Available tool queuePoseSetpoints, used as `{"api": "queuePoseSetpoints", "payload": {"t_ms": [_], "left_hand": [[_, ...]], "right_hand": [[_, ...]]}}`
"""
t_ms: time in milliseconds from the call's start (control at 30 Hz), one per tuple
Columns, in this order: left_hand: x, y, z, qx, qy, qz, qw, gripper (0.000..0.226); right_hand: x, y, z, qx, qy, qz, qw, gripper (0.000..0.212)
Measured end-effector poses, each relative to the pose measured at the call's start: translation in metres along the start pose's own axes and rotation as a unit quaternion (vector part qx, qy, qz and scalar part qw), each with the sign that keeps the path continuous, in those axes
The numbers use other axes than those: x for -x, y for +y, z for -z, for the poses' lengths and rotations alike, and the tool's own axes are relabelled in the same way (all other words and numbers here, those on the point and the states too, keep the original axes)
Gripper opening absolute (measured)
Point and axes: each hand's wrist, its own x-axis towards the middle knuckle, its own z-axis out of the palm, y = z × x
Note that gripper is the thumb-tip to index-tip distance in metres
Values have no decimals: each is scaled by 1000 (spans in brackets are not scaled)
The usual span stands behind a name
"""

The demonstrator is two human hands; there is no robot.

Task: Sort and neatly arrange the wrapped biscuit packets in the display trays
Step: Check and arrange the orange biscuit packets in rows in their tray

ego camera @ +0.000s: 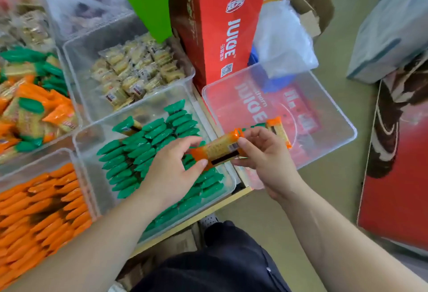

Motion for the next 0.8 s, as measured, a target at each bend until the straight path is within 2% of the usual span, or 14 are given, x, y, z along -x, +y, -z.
{"api": "queuePoseSetpoints", "payload": {"t_ms": [33,100,167,233,367,500,667,800], "left_hand": [[-12,4,-7,-68,-30,-19,997,52],[-34,10,-22,-219,-88,-69,969,67],[-51,11,-35,-333,-129,-100,929,67],[-61,8,-43,-394,-150,-101,901,68],[-70,2,-45,-411,-161,-110,891,77],[-70,-3,-45,-406,-166,-107,892,78],[-70,-4,-47,-403,-167,-99,894,80],[-69,-4,-48,-408,-162,-103,893,81]], "right_hand": [[-9,2,13,4,45,-4,999,10],[-33,5,39,8,129,-17,991,9],[-61,11,57,8,187,-42,981,6],[-90,19,66,14,218,-67,973,9],[-142,36,58,61,208,-93,972,11],[-178,60,46,42,175,-164,970,18],[-194,79,42,112,176,-190,959,27],[-196,78,40,110,194,-206,953,17]]}}
